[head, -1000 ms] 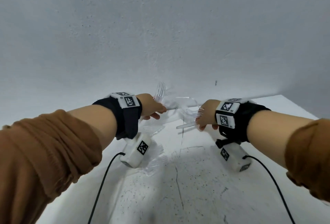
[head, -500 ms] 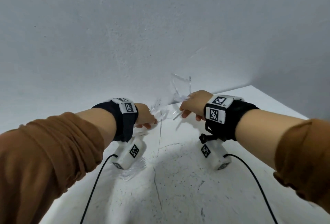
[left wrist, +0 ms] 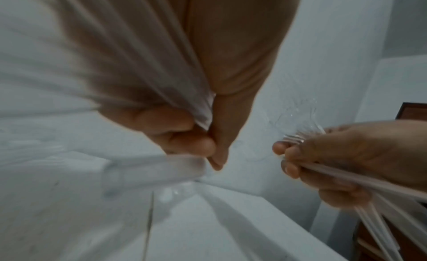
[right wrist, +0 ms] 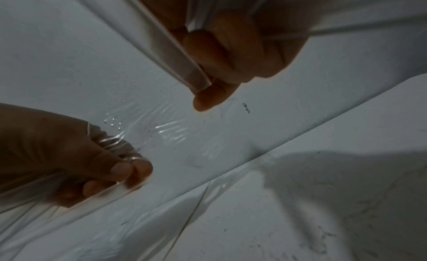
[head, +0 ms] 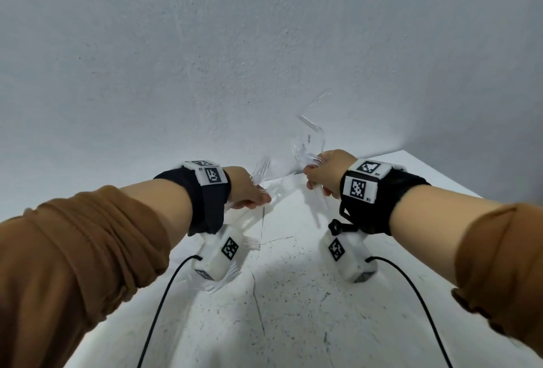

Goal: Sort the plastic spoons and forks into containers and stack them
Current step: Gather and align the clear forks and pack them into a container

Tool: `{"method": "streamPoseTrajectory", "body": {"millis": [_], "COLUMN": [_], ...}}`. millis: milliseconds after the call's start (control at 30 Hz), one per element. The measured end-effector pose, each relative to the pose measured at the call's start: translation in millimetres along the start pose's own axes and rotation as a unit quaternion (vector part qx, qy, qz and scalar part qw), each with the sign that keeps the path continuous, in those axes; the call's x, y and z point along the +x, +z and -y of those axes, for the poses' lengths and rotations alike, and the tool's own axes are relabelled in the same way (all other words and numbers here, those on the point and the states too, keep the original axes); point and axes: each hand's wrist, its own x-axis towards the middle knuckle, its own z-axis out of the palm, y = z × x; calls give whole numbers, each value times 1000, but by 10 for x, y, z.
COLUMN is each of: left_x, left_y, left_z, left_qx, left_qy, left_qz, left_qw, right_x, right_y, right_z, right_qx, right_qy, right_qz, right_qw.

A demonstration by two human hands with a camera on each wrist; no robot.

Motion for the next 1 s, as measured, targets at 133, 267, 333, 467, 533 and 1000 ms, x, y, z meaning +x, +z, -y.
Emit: {"method": "streamPoseTrajectory", "body": {"millis": [133, 267, 333, 467, 533, 1000], "left_x": [-196, -399, -470, -623, -719, -1108], "left_y": [-82, -141, -151, -188, -212, -493], "left_z": [-64, -42, 40, 242, 368, 1527], "left_qx": [-66, -236, -289, -362, -402, -410], "left_qy": [13, 42, 51, 61, 68, 7], "left_qz": [-65, -97, -111, -130, -145, -265], "left_qw": [996, 966, 949, 921, 901, 873], "right_x": [-79, -154, -196, -284, -293, -12], "right_y": [-36, -32, -19, 46, 121, 803], "right_z": [17, 81, 137, 271, 338, 1266], "right_qx": [-30, -12, 55, 90, 71, -293], "right_qy": [-19, -25, -34, -59, -76, -214], "right_qz": [-64, -58, -46, -28, -29, 74], "right_qw": [997, 998, 997, 994, 994, 929]}}
